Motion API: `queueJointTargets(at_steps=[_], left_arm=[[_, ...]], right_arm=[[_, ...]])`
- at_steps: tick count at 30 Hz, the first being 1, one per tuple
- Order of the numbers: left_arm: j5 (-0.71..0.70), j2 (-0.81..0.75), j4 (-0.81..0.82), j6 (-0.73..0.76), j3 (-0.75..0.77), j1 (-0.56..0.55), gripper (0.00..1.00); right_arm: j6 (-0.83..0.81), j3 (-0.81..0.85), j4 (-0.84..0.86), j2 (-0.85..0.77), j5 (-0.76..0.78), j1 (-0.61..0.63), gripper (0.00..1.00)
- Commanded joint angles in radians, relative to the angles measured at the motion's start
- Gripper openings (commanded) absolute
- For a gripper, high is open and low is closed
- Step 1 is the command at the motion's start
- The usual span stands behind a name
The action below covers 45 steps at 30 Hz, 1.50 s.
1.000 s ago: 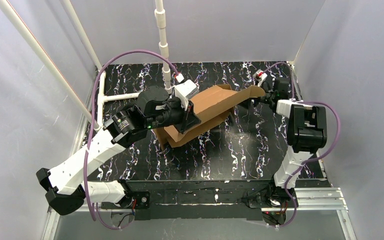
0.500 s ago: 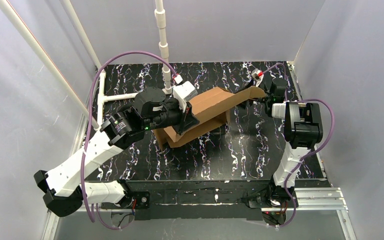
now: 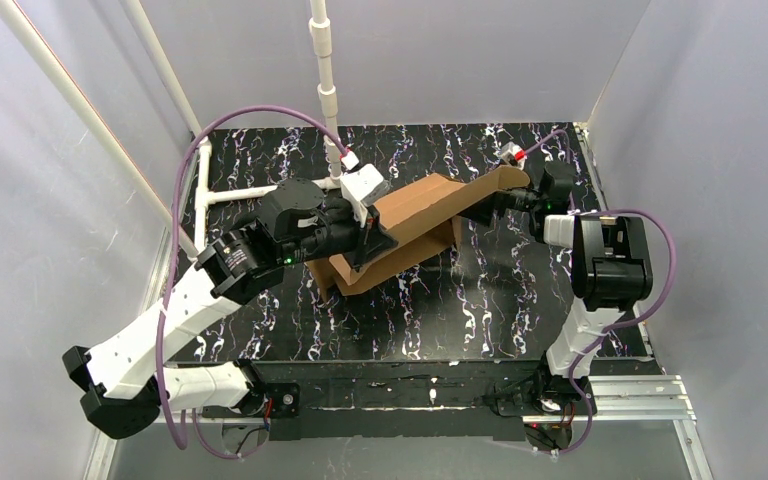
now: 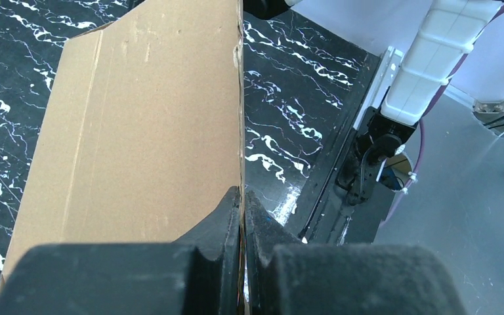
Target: Fold the paper box
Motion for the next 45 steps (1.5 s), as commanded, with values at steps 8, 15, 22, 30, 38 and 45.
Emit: queueJointTargets(at_steps=[8,15,22,30,38,45], left_arm=[[0.029,-0.062,0.101,-0.024,-0.062,-0.001,0.00],[0.059,-0.062,0.111,-0.020,-0.069,-0.001,0.00],[0.074,-0.044,0.118,-0.020,-0.060,-0.002,0.00],[0.061,-0.035,0.125,-0.006,-0.065,-0.001,0.00],[0.061,-0.030,0.154,-0.011,-0.076,-0.001,0.00],[0.089,-0.043,0.198,-0.031,-0.098,-0.001,0.00]], right_arm=[[0.274,-0.159,0.564,-0.008,0.119,0.051,0.82],[0.351,-0.237,0.847,0.034,0.241,0.064,0.81],[0.154,-0.294,0.761,-0.016,0.356,0.096,0.78],[0.065,-0.333,0.814,-0.004,0.356,0.127,0.66],[-0.047,-0.363,0.794,-0.043,0.397,0.162,0.53],[-0.063,-0.367,0.803,-0.047,0.419,0.177,0.39]])
